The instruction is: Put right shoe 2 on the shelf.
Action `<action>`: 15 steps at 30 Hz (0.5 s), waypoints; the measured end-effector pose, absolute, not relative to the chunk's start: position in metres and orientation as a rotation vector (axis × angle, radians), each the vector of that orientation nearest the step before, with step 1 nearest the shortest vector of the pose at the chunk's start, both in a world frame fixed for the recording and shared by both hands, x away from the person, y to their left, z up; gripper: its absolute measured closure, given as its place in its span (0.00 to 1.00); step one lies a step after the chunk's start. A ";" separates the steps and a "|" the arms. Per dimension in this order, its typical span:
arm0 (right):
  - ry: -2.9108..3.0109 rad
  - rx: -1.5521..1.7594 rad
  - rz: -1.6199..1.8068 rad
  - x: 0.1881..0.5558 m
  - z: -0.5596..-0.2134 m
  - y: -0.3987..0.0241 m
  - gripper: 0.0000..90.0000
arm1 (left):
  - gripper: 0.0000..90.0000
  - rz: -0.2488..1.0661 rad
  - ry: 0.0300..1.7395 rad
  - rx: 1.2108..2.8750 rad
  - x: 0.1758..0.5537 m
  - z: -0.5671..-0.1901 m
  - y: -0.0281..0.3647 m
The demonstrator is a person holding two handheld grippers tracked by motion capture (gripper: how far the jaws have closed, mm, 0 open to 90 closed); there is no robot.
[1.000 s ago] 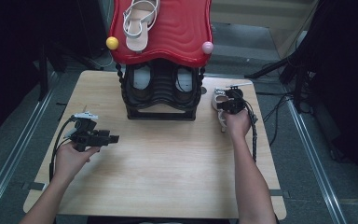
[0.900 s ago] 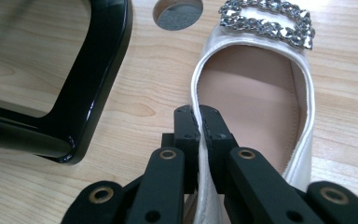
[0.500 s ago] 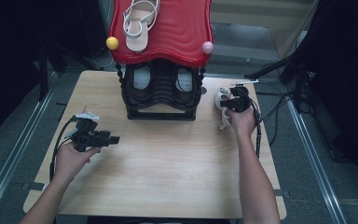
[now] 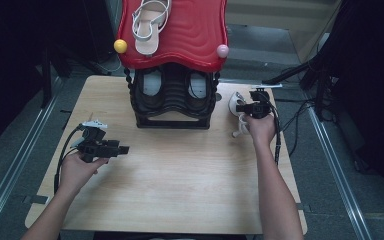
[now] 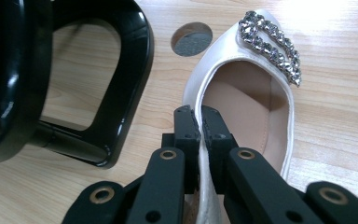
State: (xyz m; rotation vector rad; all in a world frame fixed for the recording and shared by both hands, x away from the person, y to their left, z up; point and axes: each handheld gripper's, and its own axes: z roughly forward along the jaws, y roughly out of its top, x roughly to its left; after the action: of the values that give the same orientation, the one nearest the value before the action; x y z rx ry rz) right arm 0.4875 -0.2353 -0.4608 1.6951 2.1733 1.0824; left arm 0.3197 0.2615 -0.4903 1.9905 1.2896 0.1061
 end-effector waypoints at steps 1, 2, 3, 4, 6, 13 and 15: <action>2.168 1.700 1.096 0.487 -0.460 -0.235 0.98 | 0.47 0.104 1.290 1.991 0.320 -0.490 0.262; 2.170 1.704 1.101 0.487 -0.459 -0.236 0.98 | 0.47 0.103 1.292 1.990 0.320 -0.490 0.262; 2.163 1.706 1.117 0.487 -0.457 -0.237 0.98 | 0.47 0.103 1.292 1.990 0.320 -0.490 0.262; 2.159 1.709 1.121 0.486 -0.456 -0.238 0.98 | 0.47 0.103 1.291 1.992 0.320 -0.490 0.262; 2.155 1.722 1.130 0.486 -0.452 -0.239 0.98 | 0.47 0.106 1.289 1.990 0.320 -0.490 0.261; 2.148 1.712 1.170 0.486 -0.433 -0.239 0.99 | 0.47 0.105 1.284 1.989 0.321 -0.490 0.261; 2.160 1.715 1.161 0.487 -0.427 -0.239 0.98 | 0.47 0.107 1.290 1.986 0.321 -0.490 0.261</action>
State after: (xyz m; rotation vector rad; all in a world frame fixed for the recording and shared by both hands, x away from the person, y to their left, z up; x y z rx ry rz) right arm 0.4874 -0.2387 -0.4268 1.7154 2.1605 1.1614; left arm 0.3215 0.2610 -0.4899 1.9865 1.2902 0.1070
